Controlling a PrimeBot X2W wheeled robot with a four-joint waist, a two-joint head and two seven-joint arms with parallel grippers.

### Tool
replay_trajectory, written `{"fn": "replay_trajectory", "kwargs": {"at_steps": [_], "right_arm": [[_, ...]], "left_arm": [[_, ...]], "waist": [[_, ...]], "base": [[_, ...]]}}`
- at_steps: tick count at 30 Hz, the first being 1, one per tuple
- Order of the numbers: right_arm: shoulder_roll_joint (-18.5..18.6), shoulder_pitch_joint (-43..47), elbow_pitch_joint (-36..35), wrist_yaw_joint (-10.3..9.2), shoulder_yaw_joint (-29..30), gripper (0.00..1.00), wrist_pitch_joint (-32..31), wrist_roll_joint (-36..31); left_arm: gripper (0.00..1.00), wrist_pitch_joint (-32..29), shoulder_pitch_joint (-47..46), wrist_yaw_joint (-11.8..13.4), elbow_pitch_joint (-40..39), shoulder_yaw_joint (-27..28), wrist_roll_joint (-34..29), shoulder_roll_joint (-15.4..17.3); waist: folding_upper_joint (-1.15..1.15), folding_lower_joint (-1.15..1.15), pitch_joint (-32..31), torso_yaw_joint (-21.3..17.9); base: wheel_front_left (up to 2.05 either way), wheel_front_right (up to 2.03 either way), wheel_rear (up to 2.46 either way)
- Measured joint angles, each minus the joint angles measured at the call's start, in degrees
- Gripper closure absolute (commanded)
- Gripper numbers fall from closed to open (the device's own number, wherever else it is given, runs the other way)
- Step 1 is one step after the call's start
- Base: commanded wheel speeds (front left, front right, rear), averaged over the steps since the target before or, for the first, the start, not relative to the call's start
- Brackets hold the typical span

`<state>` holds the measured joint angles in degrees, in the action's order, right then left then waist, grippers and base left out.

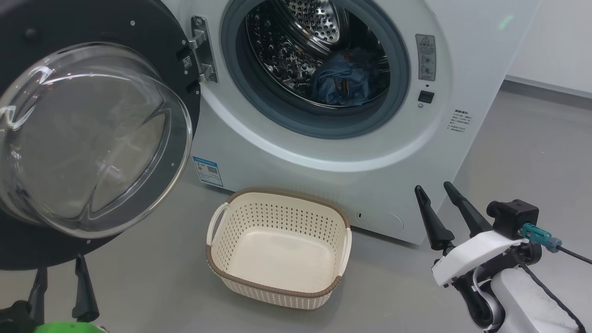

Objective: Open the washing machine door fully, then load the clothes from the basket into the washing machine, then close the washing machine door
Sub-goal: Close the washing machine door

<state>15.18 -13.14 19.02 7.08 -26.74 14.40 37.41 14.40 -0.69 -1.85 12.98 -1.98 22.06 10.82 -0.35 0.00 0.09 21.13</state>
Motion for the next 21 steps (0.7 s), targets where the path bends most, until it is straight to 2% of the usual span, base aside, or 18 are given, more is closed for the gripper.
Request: {"fn": "replay_trajectory", "kwargs": {"at_steps": [11, 21], "right_arm": [[-0.18, 0.00, -0.01, 0.00, -0.76, 0.00, 0.00, 0.00], [-0.38, -0.02, 0.02, 0.00, -1.90, 0.00, 0.00, 0.00]], "left_arm": [[0.00, 0.00, 0.01, 0.10, -0.22, 0.97, 0.01, -0.42], [0.00, 0.00, 0.04, 0.58, -0.99, 1.69, -0.18, -0.38]], "waist": [[0.00, 0.00, 0.21, 3.25], [0.00, 0.00, 0.66, 3.95]], "base": [[0.00, 0.00, 0.00], [0.00, 0.00, 0.00]]}}
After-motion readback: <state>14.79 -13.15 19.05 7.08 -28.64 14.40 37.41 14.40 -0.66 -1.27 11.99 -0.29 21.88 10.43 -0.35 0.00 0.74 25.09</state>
